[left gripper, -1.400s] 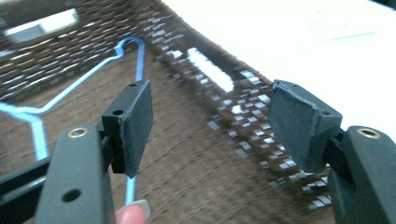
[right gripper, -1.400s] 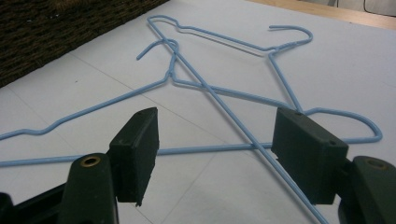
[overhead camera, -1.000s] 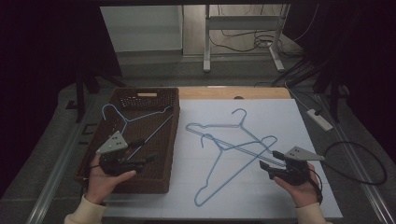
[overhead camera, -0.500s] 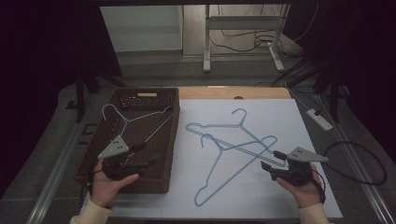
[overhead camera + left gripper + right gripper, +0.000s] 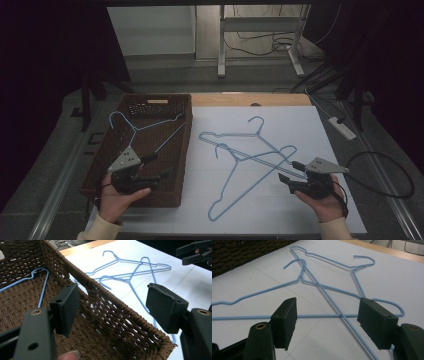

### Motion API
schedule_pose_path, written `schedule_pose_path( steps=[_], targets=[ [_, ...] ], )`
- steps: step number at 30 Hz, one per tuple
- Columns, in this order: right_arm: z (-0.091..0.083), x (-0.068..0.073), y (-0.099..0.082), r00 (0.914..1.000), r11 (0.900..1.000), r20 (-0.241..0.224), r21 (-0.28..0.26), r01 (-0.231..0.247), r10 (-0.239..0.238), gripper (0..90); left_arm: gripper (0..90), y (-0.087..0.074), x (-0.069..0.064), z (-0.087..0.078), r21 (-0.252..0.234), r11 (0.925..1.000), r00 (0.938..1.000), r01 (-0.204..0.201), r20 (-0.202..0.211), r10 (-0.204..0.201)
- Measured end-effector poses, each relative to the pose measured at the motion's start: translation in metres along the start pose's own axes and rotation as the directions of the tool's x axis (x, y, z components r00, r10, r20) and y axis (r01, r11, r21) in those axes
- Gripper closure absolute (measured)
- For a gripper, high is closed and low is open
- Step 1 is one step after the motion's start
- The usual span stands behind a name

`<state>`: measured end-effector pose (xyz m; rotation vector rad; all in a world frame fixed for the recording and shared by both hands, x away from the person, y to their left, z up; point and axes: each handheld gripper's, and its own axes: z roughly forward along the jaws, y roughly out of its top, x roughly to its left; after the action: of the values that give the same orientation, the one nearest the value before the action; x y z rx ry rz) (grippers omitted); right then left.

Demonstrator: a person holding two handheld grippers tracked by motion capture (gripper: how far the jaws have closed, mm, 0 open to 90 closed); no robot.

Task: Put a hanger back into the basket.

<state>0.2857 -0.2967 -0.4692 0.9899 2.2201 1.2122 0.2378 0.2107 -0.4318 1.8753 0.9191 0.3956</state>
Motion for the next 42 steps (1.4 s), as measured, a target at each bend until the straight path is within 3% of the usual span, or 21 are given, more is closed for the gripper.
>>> schedule_pose_path(
  steps=[8,14,24,32,42],
  targets=[
    [0.004,0.000,0.007,1.0000,0.9997,-0.005,0.024,0.003,-0.003,32.9,27.2,0.001,0.002,-0.001,-0.007,1.0000,1.0000,-0.003,0.003,0.003],
    [0.015,-0.006,0.022,1.0000,0.9955,-0.007,0.095,0.005,-0.004,33.6,27.0,0.000,0.005,-0.002,-0.011,0.9999,1.0000,0.000,0.005,0.000],
    [0.057,-0.028,0.050,0.9991,0.9670,0.008,0.252,0.038,-0.041,34.9,27.0,0.001,0.006,-0.002,-0.010,0.9999,1.0000,-0.004,0.003,0.004],
    [0.087,-0.046,0.062,0.9998,0.9525,0.008,0.304,0.016,-0.019,34.9,27.0,0.002,0.004,-0.003,-0.012,0.9999,1.0000,-0.007,0.000,0.007],
    [0.123,-0.061,0.064,0.9999,0.9324,0.008,0.361,0.007,-0.010,35.9,27.1,0.001,0.005,0.000,-0.001,1.0000,1.0000,-0.007,0.004,0.007]
  ],
)
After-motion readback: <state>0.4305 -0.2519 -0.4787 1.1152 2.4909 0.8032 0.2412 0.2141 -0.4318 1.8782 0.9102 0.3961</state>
